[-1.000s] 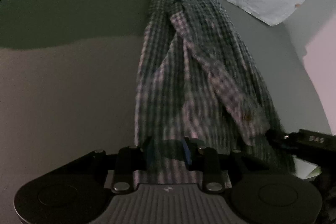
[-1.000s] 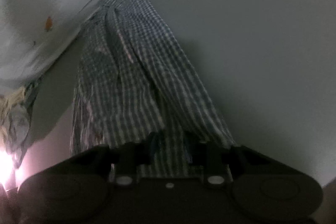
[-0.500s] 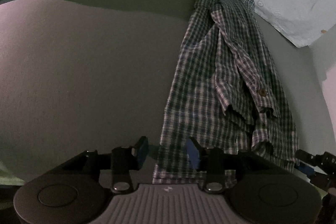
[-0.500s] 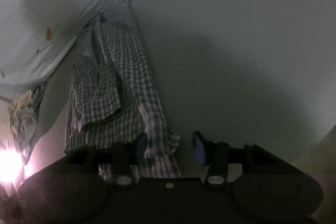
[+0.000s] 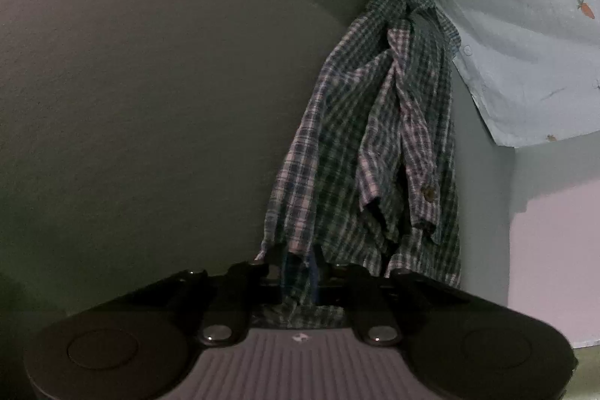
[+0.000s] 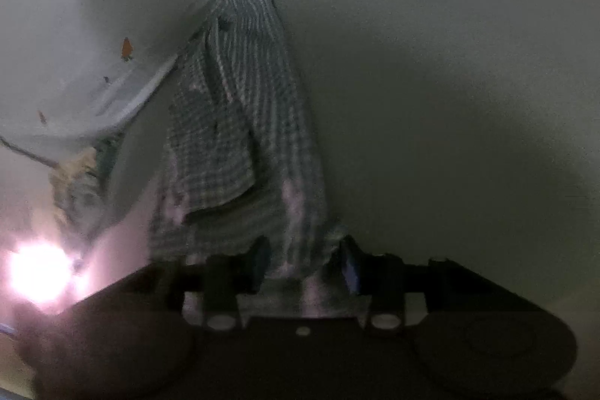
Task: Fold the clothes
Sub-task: 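Grasp the shirt hem with both grippers and lift it toward the collar, then hold the hem with both grippers and fold it up toward the collar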
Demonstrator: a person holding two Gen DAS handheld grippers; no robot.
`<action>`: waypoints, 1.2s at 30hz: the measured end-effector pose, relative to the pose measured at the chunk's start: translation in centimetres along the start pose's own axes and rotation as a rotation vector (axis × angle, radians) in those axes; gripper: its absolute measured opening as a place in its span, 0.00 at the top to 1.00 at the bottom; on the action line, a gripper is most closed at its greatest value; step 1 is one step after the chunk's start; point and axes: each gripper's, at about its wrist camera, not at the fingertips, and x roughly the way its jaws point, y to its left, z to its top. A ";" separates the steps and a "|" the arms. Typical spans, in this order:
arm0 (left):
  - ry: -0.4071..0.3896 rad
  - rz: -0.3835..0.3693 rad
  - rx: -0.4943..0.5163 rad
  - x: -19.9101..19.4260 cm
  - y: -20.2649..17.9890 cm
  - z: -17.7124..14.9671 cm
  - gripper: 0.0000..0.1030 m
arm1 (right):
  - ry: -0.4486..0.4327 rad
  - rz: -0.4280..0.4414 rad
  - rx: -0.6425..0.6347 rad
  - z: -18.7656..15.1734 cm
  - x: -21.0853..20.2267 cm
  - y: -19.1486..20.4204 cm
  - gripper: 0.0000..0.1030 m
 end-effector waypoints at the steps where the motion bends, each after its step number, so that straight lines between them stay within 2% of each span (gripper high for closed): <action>1: 0.000 0.002 0.009 -0.1 0.0 0.0 0.89 | -0.016 -0.021 -0.032 0.0 -0.3 0.1 0.49; 7: 0.018 0.022 0.049 0.3 -0.6 0.5 0.88 | -0.008 -0.016 -0.119 0.7 1.5 1.2 0.48; 10: 0.029 0.043 0.064 0.8 -1.2 0.9 0.87 | 0.001 -0.029 -0.160 -0.1 2.4 1.8 0.48; 11: 0.036 0.046 0.068 0.6 -1.2 0.8 0.83 | 0.010 -0.026 -0.175 -0.4 2.6 2.1 0.48; 12: 0.042 0.039 0.068 0.5 -1.3 0.9 0.75 | 0.025 -0.010 -0.187 -0.6 2.8 2.4 0.49; 14: 0.047 0.016 0.066 0.4 -1.6 0.9 0.62 | 0.058 0.022 -0.194 -1.0 2.9 2.7 0.55; 15: 0.047 0.014 0.077 0.4 -1.9 0.8 0.59 | 0.079 0.033 -0.201 -1.1 3.0 2.8 0.61; 16: 0.048 0.025 0.106 0.5 -2.3 0.7 0.59 | 0.089 0.030 -0.211 -1.3 3.0 2.9 0.68; 19: 0.055 0.067 0.197 0.7 -3.6 0.6 0.59 | 0.084 0.007 -0.204 -1.3 2.9 2.4 0.79; 22: 0.061 0.118 0.236 1.0 -4.6 0.7 0.61 | 0.094 0.028 -0.115 -0.7 3.3 1.4 0.90; 23: 0.063 0.137 0.236 1.1 -4.9 0.7 0.66 | 0.093 0.038 -0.096 -0.6 3.4 1.2 0.91; 24: 0.067 0.147 0.222 1.1 -4.9 0.9 0.86 | 0.086 0.051 -0.090 -0.5 3.3 1.3 0.93; 25: 0.071 0.154 0.207 1.2 -4.9 1.1 0.99 | 0.078 0.065 -0.083 -0.4 3.2 1.4 0.94; 28: 0.061 0.089 0.060 0.6 -3.6 1.9 1.00 | 0.040 0.125 -0.055 -0.3 2.1 1.4 0.95; 31: 0.037 0.048 -0.017 -0.8 -3.2 1.6 1.00 | 0.008 0.191 0.003 0.1 0.8 1.2 0.96; 34: 0.058 -0.079 -0.144 -2.2 -1.9 0.1 1.00 | 0.003 0.242 0.030 -0.1 -1.0 0.4 0.96; 35: 0.059 -0.086 -0.160 -2.6 -1.5 -0.3 1.00 | 0.009 0.230 0.022 -0.4 -1.5 0.2 0.96; 36: 0.048 -0.054 -0.148 -2.8 -1.1 -1.0 1.00 | 0.014 0.219 0.014 -0.8 -1.9 0.0 0.96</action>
